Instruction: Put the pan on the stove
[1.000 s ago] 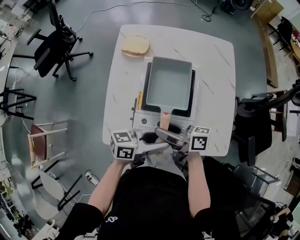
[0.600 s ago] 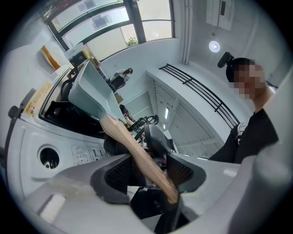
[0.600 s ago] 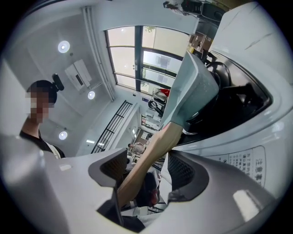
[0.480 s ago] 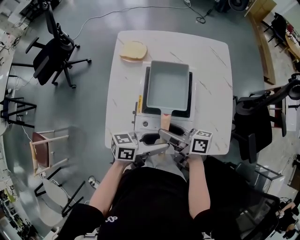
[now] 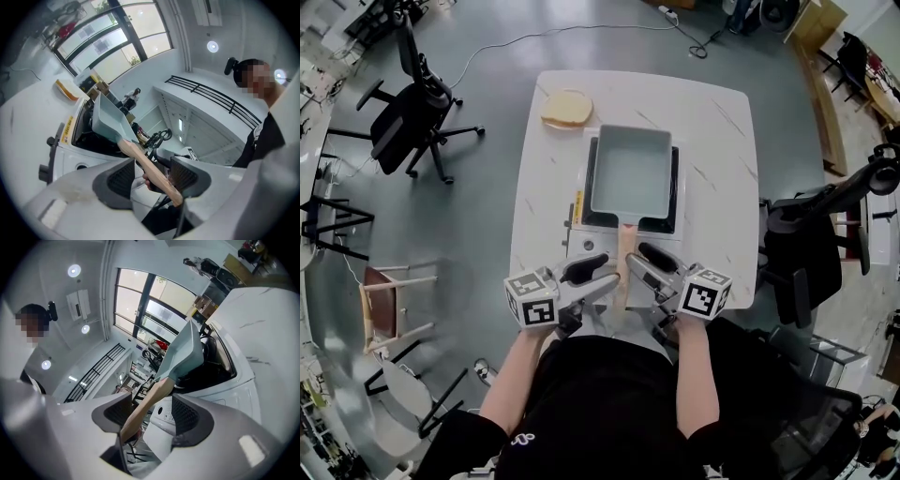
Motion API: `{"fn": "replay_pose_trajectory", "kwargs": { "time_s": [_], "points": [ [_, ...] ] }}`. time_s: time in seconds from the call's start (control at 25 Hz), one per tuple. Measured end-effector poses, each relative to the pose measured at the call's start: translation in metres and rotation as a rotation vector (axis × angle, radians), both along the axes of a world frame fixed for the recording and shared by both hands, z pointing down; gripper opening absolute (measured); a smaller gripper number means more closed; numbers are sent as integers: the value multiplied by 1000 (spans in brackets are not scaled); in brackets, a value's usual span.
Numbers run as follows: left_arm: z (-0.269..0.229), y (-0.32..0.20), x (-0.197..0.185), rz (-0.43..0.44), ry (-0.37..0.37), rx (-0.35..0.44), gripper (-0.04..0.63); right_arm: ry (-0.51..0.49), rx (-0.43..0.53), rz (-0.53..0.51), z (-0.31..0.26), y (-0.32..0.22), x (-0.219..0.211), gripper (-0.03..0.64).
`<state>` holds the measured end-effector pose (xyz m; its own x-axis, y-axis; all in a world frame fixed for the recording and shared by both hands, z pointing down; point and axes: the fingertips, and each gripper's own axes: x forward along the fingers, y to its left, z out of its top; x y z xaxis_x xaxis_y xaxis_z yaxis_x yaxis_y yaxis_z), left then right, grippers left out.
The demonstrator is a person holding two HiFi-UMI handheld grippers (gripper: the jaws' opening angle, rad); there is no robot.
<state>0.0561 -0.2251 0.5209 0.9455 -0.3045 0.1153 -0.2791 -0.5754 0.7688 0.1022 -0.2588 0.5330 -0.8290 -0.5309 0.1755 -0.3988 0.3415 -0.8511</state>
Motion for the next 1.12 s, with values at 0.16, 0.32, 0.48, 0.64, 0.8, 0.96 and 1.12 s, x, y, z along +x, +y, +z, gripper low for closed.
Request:
{"fn": "replay_pose_trajectory", "kwargs": {
  "time_s": [0.16,0.32,0.48,0.64,0.8,0.96,1.12],
  "points": [
    [-12,-10,-15,-128,-36,64,227,76,67,33,-11,3,7,232],
    [-27,-11,-24,-209,-58,130,166,146,133,37,-22,9,6,152],
    [-42,-8,-28,-270,-95,198,94,180,189,42,-35,17,4,111],
    [-54,-1,-27,-304,-121,252,57,211,244,62,-47,24,7,69],
    [-67,3,-27,-345,-155,311,2,255,301,97,-60,27,12,21],
    [-79,5,-25,-386,-214,364,2,293,355,135,-73,30,17,-11],
    [-87,2,-27,-445,-293,404,2,334,406,159,-84,32,20,-11]
  ]
}}
